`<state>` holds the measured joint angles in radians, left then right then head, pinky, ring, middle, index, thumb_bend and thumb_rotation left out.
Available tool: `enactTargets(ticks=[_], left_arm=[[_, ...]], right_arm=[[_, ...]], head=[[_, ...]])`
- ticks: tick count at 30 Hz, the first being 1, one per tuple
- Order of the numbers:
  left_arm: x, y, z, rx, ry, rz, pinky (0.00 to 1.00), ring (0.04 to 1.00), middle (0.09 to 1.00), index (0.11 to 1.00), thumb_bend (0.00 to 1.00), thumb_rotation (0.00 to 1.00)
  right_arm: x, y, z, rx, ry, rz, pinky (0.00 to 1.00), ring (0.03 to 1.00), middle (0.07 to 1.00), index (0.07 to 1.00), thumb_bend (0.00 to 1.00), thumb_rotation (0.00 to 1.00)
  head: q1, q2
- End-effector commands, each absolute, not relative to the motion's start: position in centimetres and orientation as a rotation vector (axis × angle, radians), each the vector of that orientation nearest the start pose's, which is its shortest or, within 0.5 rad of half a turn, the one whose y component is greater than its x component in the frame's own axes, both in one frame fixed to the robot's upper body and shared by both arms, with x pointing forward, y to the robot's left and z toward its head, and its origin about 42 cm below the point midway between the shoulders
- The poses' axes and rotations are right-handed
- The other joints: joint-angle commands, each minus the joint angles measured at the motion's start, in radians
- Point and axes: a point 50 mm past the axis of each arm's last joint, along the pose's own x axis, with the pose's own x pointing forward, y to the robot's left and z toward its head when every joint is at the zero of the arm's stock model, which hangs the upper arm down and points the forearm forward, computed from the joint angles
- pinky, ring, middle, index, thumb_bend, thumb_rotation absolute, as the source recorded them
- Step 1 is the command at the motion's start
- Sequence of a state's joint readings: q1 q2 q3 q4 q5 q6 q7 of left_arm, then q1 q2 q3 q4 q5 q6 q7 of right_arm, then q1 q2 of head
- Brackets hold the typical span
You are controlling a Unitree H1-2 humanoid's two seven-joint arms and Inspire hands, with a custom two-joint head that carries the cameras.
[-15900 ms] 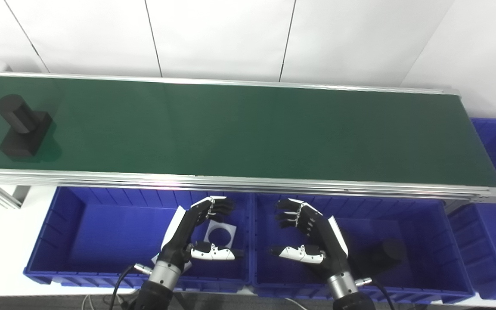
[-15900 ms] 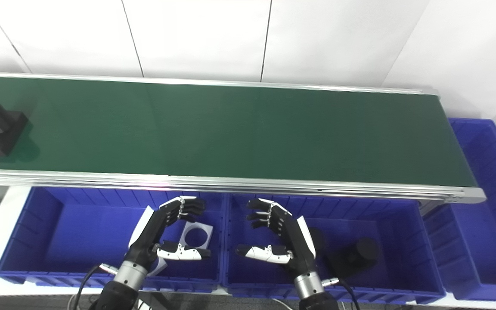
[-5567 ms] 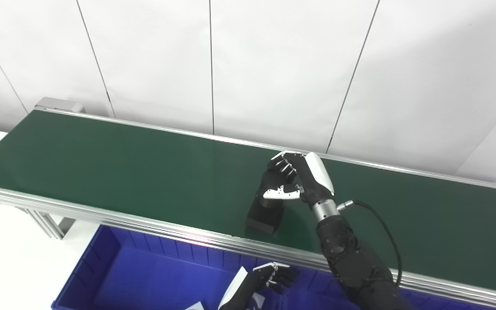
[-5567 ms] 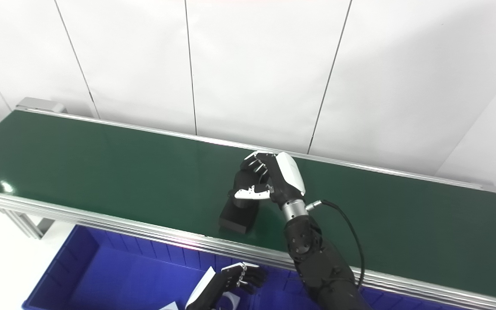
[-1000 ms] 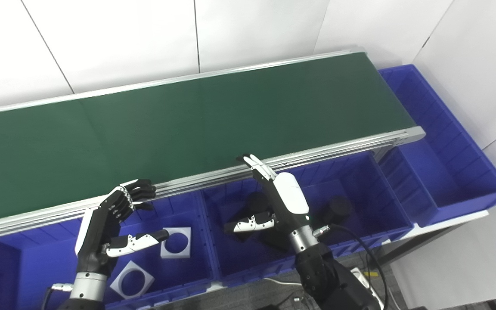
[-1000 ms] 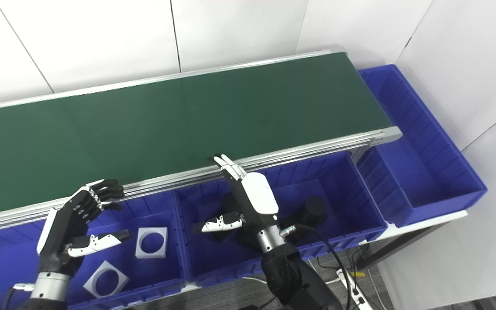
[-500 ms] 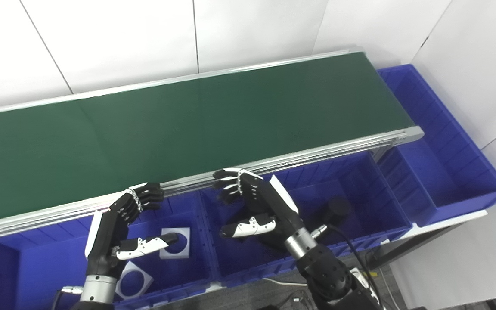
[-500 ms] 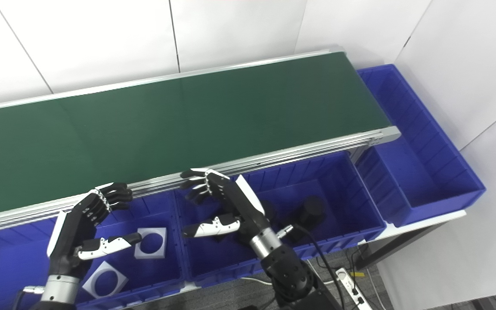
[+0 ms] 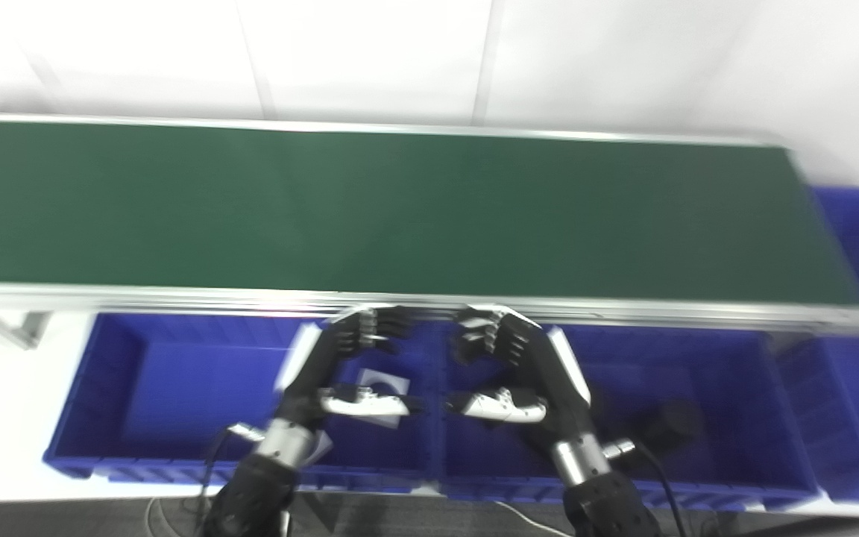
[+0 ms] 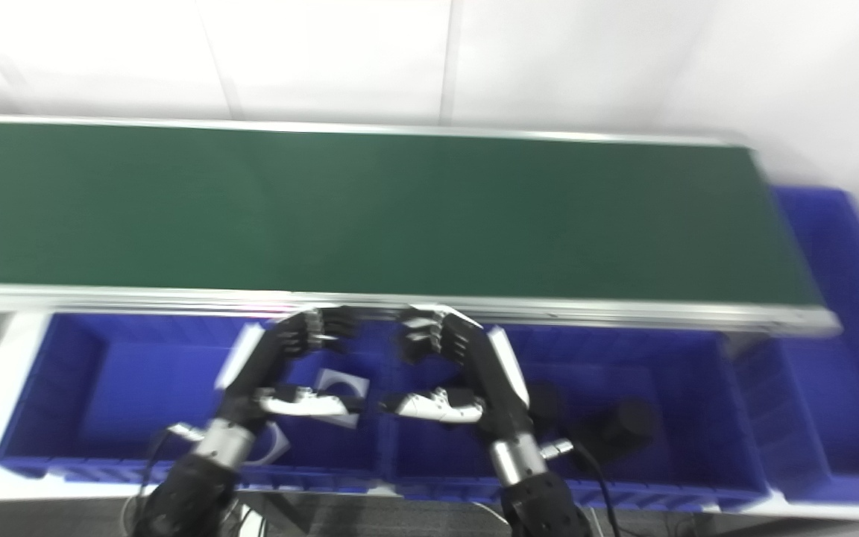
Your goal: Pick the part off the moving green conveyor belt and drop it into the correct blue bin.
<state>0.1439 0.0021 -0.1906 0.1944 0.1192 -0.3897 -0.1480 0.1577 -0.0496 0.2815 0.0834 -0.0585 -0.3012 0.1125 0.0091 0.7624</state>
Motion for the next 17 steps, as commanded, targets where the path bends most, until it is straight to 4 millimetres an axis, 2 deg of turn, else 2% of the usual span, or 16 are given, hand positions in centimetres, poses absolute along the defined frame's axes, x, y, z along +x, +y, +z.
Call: enactTargets(ticks=[1,10,17], left_arm=[[22.0,15.5,4.3,0.101,-0.124,-0.327,0.56,0.651,0.677,0.666,0.81,0.06],[21.6,15.1,4.0,0.126,-0.119,-0.328,0.57,0.660,0.684,0.673,0.81,0.08],[21.6,15.2,3.9,0.127,-0.121,-0.327,0.58,0.661,0.682,0.674,0.82,0.10]], right_arm=[[21.7,-15.0,6.3,-0.055,-0.160,0.380,0.49,0.529,0.573,0.636,0.85,0.24],[21.1,-16.0,5.0,-0.061,-0.150,0.309,0.49,0.530,0.573,0.628,0.86,0.26],[21.1,-16.3,4.2,-0.072,-0.143,0.283,0.50,0.571,0.614,0.614,0.84,0.22]], head=[[0.004,-0.001],[0.005,-0.026],[-0.004,-0.035]])
